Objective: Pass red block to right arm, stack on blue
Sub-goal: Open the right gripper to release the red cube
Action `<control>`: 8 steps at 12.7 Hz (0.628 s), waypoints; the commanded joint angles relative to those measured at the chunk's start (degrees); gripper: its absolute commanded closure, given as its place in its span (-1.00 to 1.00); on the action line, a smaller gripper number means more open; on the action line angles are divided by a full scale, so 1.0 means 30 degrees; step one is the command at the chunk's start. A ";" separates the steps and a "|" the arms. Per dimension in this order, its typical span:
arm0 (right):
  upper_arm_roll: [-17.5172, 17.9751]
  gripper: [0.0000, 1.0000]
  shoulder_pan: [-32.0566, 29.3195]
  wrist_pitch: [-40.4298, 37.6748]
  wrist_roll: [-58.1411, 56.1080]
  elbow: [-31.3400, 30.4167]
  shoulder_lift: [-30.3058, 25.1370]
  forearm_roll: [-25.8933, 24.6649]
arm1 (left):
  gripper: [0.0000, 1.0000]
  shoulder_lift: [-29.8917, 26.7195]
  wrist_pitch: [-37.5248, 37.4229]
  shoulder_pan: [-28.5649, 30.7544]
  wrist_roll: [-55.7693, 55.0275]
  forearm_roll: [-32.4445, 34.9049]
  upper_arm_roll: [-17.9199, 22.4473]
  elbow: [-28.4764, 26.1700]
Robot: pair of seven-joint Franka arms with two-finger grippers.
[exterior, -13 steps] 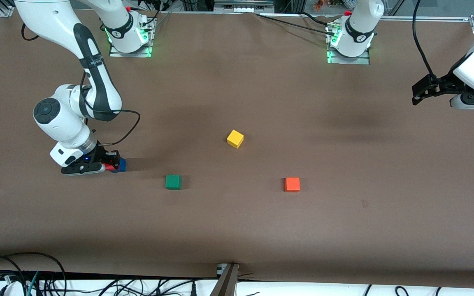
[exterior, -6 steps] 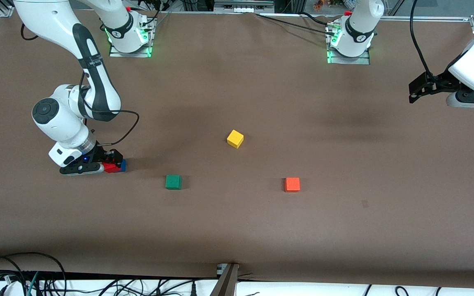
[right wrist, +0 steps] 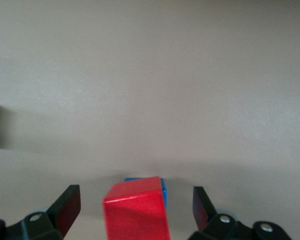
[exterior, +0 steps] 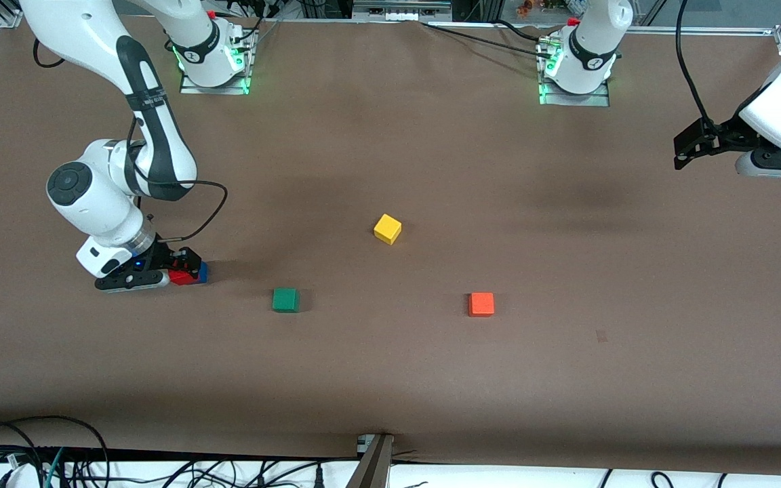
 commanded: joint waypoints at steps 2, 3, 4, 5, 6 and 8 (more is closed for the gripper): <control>-0.0010 -0.99 -0.0074 -0.2898 -0.0018 0.1632 -0.0675 0.0179 | -1.00 0.0062 -0.0486 -0.0110 -0.0267 0.0355 0.0000 0.0480; -0.0010 -0.99 -0.0074 -0.3192 0.0011 0.1633 -0.0968 0.0179 | -1.00 0.0062 -0.0515 -0.0110 -0.0267 0.0355 0.0000 0.0480; -0.0068 -0.99 -0.0074 -0.3862 0.0070 0.1633 -0.1406 0.0179 | -1.00 0.0062 -0.0660 -0.0110 -0.0267 0.0355 0.0000 0.0509; -0.0243 -0.99 -0.0074 -0.4681 0.0099 0.1691 -0.1903 0.0179 | -1.00 0.0091 -0.0951 -0.0110 -0.0296 0.0355 -0.0029 0.0712; -0.0477 -0.99 -0.0074 -0.5530 0.0100 0.1692 -0.2459 0.0179 | -1.00 0.0178 -0.1070 -0.0110 -0.0296 0.0355 0.0000 0.0801; -0.0915 -0.99 -0.0074 -0.7055 0.0071 0.1838 -0.3427 0.0063 | -1.00 0.0238 -0.1159 -0.0110 -0.0296 0.0355 0.0000 0.0861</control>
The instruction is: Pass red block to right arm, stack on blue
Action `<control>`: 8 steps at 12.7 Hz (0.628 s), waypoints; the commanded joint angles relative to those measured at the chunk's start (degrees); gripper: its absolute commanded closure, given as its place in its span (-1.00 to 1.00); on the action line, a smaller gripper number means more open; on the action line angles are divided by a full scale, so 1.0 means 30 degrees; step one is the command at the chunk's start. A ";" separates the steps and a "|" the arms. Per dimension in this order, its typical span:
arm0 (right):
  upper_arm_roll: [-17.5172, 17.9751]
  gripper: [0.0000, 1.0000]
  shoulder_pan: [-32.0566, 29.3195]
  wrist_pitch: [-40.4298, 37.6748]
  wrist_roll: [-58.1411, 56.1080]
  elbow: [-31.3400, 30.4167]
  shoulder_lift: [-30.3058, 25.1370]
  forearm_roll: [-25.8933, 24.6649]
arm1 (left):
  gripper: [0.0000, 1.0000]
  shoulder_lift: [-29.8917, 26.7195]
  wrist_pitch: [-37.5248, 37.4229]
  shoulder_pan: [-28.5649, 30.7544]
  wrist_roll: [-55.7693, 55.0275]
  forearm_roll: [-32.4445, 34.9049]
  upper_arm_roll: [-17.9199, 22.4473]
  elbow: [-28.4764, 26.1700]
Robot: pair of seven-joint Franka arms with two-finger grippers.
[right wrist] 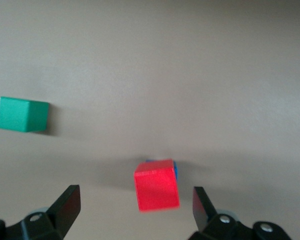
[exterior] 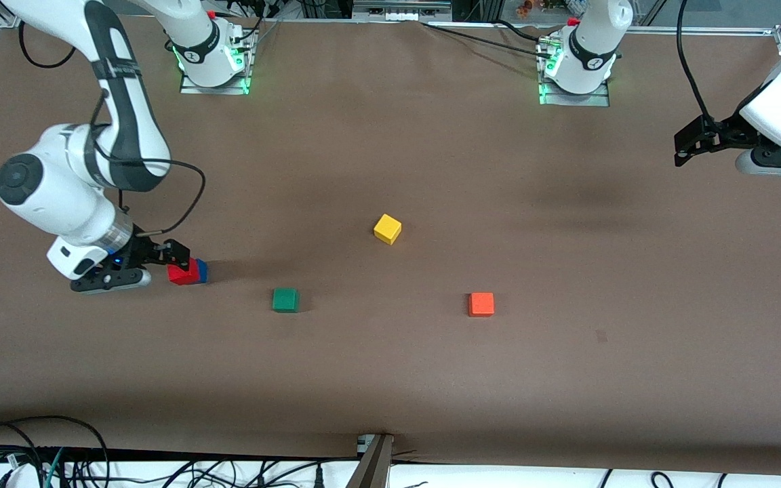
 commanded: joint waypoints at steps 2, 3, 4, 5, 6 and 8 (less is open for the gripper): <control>-0.0757 -0.99 -0.0050 -0.3342 -0.0001 0.0006 -0.2481 -0.0317 | -1.00 0.0267 -0.0591 -0.0110 -0.0295 0.0355 0.0000 0.0679; -0.0932 -0.99 -0.0050 -0.4542 0.0028 0.0238 -0.3153 -0.0928 | -1.00 0.0267 -0.0620 -0.0110 -0.0295 0.0355 0.0000 0.0708; -0.1108 -0.99 -0.0050 -0.5830 0.0028 0.0734 -0.3856 -0.1514 | -1.00 0.0296 -0.0621 -0.0110 -0.0295 0.0355 0.0000 0.0825; -0.1342 -0.99 -0.0050 -0.7148 0.0057 0.1203 -0.4269 -0.1955 | -1.00 0.0383 -0.0621 -0.0110 -0.0295 0.0355 0.0000 0.0884; -0.1431 -0.99 -0.0050 -0.8292 0.0057 0.1759 -0.4447 -0.2221 | -1.00 0.0413 -0.0621 -0.0110 -0.0295 0.0355 -0.0029 0.0971; -0.1811 -0.99 -0.0050 -1.0724 0.0087 0.3484 -0.4508 -0.2487 | -1.00 0.0472 -0.0737 -0.0139 -0.0295 0.0384 -0.0058 0.1089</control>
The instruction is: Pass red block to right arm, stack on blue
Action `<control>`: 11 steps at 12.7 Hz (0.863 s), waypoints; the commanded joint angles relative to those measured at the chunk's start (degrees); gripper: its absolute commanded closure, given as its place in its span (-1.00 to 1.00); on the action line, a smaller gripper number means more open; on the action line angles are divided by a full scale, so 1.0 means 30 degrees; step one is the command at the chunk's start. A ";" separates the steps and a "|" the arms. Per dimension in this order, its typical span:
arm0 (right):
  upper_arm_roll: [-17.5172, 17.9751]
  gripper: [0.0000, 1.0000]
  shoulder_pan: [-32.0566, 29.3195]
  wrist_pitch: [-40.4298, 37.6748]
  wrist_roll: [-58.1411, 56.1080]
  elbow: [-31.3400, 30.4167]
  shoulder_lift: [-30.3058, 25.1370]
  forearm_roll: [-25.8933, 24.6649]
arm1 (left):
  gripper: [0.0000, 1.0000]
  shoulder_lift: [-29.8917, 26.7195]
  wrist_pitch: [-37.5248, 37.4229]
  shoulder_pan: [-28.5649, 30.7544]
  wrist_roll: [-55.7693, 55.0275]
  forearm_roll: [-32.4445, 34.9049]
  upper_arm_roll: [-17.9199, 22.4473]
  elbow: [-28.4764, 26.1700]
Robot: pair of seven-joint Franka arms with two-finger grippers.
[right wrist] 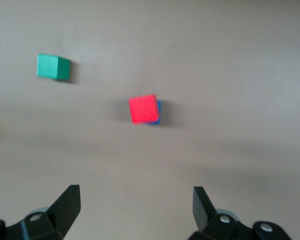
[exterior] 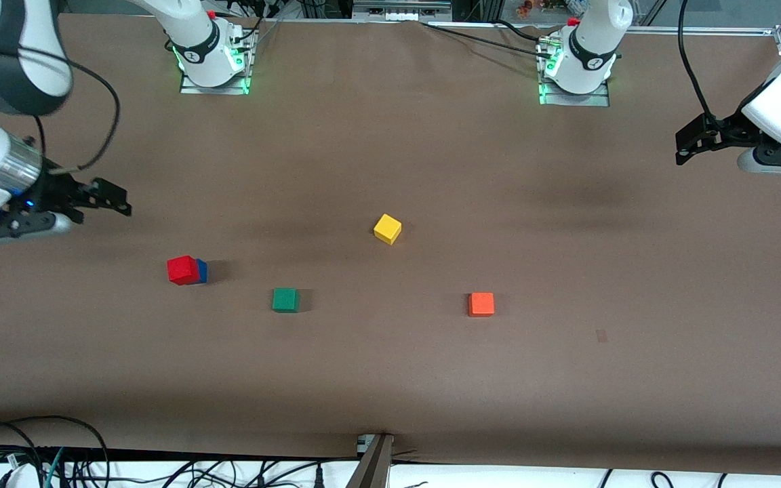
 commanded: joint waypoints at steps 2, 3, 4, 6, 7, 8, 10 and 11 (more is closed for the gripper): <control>-0.0332 -0.99 0.0013 -0.3299 0.0051 0.2744 0.0018 -0.0897 | -1.00 0.0412 -0.0685 -0.0139 -0.0277 0.0384 -0.0141 0.0914; -0.0478 -0.99 0.0013 -0.4000 0.0022 0.3446 0.0047 -0.0928 | -1.00 0.0412 -0.0685 -0.0139 -0.0277 0.0384 -0.0142 0.0915; -0.0479 -0.99 -0.0016 -0.4761 0.0021 0.4237 0.0105 -0.0986 | -1.00 0.0412 -0.0685 -0.0139 -0.0277 0.0384 -0.0142 0.0973; -0.0508 -0.99 -0.0074 -0.5062 0.0080 0.5091 0.0223 -0.1191 | -1.00 0.0412 -0.0714 -0.0139 -0.0277 0.0384 -0.0142 0.0973; -0.0683 -0.99 -0.0104 -0.5033 0.0080 0.5500 0.0223 -0.1192 | -1.00 0.0412 -0.0773 -0.0168 -0.0277 0.0384 -0.0142 0.1002; -0.0830 -0.99 -0.0104 -0.5033 0.0109 0.5620 0.0223 -0.1163 | -1.00 0.0412 -0.0773 -0.0169 -0.0277 0.0355 -0.0142 0.1002; -0.0802 -0.99 -0.0017 -0.5207 0.0167 0.5622 0.0223 -0.1105 | -1.00 0.0441 -0.0831 -0.0139 -0.0277 0.0326 -0.0142 0.1002; -0.0686 -0.99 0.0071 -0.5267 0.0168 0.5622 0.0194 -0.1104 | -1.00 0.0470 -0.0919 -0.0139 -0.0306 0.0296 -0.0142 0.1002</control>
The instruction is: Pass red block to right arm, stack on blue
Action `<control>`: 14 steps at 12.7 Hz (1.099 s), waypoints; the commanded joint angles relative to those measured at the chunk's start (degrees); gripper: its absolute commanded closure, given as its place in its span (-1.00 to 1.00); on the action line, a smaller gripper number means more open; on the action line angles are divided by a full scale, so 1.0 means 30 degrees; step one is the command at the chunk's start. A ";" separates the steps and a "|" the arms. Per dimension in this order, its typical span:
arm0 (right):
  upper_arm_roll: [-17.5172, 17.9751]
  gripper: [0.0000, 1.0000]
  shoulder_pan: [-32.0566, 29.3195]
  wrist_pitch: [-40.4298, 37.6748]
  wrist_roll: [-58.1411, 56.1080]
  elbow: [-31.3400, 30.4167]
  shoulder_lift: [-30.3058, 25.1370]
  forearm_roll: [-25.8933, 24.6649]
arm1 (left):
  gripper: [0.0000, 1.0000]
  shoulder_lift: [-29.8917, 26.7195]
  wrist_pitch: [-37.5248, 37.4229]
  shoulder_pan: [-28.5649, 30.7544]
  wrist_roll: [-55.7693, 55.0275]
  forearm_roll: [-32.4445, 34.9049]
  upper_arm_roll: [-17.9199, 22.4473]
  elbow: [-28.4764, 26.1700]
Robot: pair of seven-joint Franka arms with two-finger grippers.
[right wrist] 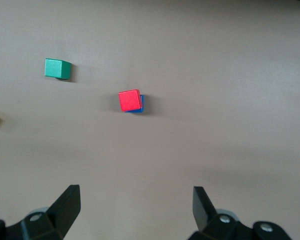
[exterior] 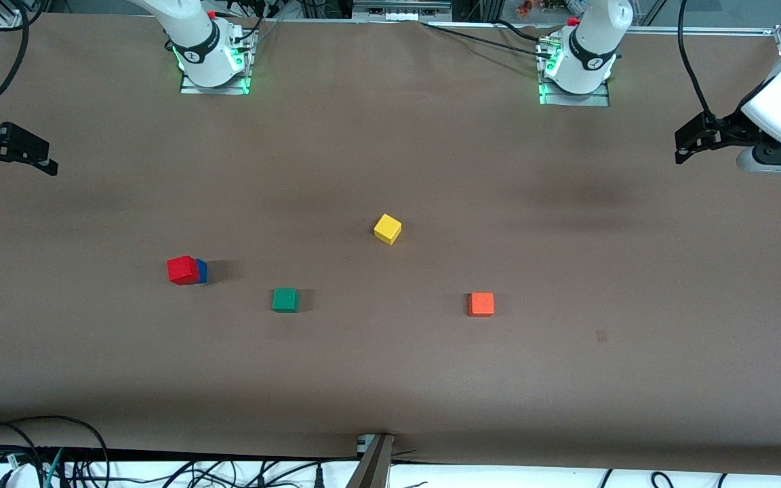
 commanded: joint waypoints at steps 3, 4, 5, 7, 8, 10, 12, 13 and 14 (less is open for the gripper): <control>0.0609 -0.99 0.0846 -0.2365 0.3179 0.0660 0.0310 -0.0265 | -1.00 0.0408 -0.0617 -0.0137 -0.0306 0.0325 -0.0010 0.0887; 0.0699 -0.99 0.1199 -0.2516 0.3862 0.0660 0.0252 -0.0701 | -1.00 0.0524 -0.0617 -0.0137 -0.0306 0.0325 -0.0010 0.0917; 0.0700 -0.99 0.1231 -0.2489 0.3724 0.0660 0.0223 -0.0966 | -1.00 0.0526 -0.0646 -0.0137 -0.0306 0.0354 -0.0010 0.0917; 0.0612 -0.99 0.1231 -0.2372 0.3432 0.0660 0.0222 -0.0998 | -1.00 0.0526 -0.0646 -0.0137 -0.0306 0.0355 -0.0010 0.0946; 0.0641 -0.99 0.1231 -0.2255 0.2850 0.0660 0.0222 -0.1230 | -1.00 0.0526 -0.0646 -0.0137 -0.0306 0.0355 -0.0010 0.0946; 0.0700 -0.99 0.1260 -0.2138 0.2638 0.0689 0.0251 -0.1467 | -1.00 0.0526 -0.0646 -0.0137 -0.0277 0.0413 -0.0010 0.0975; 0.1891 -0.99 0.0301 -0.1991 0.2844 0.0689 0.0252 -0.1466 | -1.00 0.0526 -0.0646 -0.0137 -0.0276 0.0413 -0.0039 0.0946; 0.2626 -0.99 -0.0634 -0.1933 0.2873 0.0660 0.0223 -0.1380 | -1.00 0.0555 -0.0646 -0.0137 -0.0189 0.0384 -0.0039 0.0975; 0.2807 -0.99 -0.0644 -0.1439 0.2844 0.0660 0.0251 -0.1437 | -1.00 0.0555 -0.0617 -0.0166 -0.0217 0.0413 -0.0039 0.0975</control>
